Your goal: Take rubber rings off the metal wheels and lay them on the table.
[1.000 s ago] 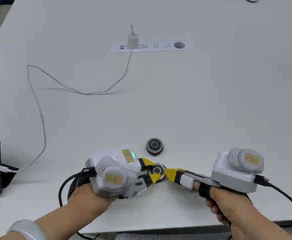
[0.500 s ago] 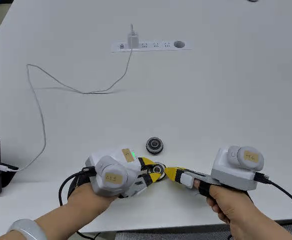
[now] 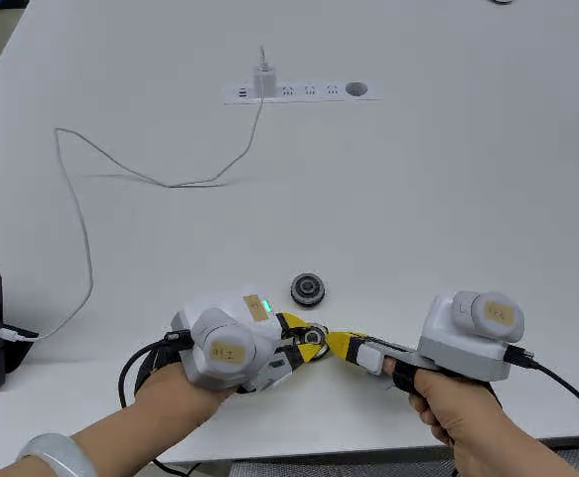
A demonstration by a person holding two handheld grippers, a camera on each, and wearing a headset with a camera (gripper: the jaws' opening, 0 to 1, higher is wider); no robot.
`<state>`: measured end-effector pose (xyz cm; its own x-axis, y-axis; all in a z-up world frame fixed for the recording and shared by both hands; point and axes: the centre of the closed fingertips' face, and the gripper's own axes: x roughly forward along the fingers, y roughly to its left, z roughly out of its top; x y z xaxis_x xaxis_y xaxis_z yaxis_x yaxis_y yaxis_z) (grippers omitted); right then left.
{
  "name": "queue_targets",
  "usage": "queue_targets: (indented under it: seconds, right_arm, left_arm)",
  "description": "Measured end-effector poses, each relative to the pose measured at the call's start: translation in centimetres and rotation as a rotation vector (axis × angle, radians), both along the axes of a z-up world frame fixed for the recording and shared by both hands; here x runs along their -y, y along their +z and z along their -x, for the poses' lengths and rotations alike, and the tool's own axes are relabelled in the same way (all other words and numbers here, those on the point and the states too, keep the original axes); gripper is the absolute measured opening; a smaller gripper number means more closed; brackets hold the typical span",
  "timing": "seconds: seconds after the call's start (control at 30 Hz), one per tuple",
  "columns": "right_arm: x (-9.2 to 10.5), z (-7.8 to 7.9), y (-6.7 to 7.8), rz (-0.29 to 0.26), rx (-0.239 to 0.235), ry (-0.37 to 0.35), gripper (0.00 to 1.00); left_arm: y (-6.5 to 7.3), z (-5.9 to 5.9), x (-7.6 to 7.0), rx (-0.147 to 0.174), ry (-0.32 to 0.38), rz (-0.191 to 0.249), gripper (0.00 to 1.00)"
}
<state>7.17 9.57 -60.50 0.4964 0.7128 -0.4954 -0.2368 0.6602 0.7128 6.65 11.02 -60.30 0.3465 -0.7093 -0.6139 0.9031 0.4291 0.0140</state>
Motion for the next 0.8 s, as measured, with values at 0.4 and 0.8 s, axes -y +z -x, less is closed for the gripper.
queue_targets:
  seconds: [0.4, 0.8]
  right_arm:
    - [-0.4, 0.2, 0.4, -0.018, -0.004, 0.006, 0.01]
    - [-1.9, 0.7, 1.5, -0.047, 0.014, 0.044, 0.01]
  left_arm:
    - [0.0, 0.0, 0.0, -0.001, -0.005, -0.002, 0.12]
    - [-0.1, 0.0, 0.0, -0.001, -0.006, -0.001, 0.12]
